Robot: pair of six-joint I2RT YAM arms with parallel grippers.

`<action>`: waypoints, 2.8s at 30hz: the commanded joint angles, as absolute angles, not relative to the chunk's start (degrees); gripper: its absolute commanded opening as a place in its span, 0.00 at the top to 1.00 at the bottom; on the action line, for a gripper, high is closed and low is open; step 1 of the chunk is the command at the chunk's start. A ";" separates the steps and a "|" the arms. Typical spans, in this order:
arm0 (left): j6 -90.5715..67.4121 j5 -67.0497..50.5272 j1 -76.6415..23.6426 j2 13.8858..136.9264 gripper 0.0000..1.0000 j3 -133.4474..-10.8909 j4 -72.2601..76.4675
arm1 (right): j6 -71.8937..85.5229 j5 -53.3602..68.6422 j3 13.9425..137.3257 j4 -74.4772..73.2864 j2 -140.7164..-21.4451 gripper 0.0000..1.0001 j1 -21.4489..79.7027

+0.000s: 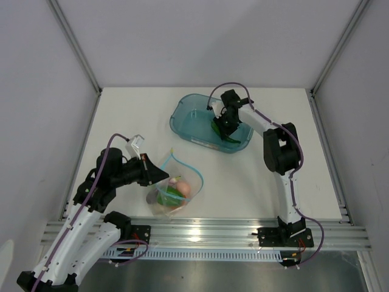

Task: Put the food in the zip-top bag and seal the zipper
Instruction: Pick up the fake vegetable from the bin, then place the fake vegetable in the zipper food storage bag, then zip the zipper food storage bag at the center of the board.

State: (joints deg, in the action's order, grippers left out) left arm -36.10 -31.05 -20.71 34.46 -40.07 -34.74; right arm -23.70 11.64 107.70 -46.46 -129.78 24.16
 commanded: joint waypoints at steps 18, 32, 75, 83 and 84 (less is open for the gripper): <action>-37.00 -33.31 -20.39 33.84 1.00 -39.90 -31.20 | 10.17 19.32 97.92 -44.21 -91.60 1.00 47.54; -33.14 -31.38 -20.39 32.52 0.99 -41.04 -33.05 | 21.09 39.36 102.20 -60.37 -91.22 1.00 52.03; -32.17 -36.39 -20.39 28.13 0.99 -40.61 -32.78 | 35.33 40.08 107.67 -54.61 -104.69 0.00 50.54; -31.73 -36.12 -20.39 28.56 0.99 -40.87 -33.57 | 29.27 22.26 105.30 -52.21 -91.18 0.01 51.07; -31.73 -36.21 -20.39 28.56 0.99 -40.87 -33.66 | 28.83 19.54 104.34 -51.08 -89.14 0.01 51.06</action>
State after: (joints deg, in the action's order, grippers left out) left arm -32.49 -34.81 -20.71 28.75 -40.07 -34.11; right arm 32.38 30.55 104.88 -54.87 -98.72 50.94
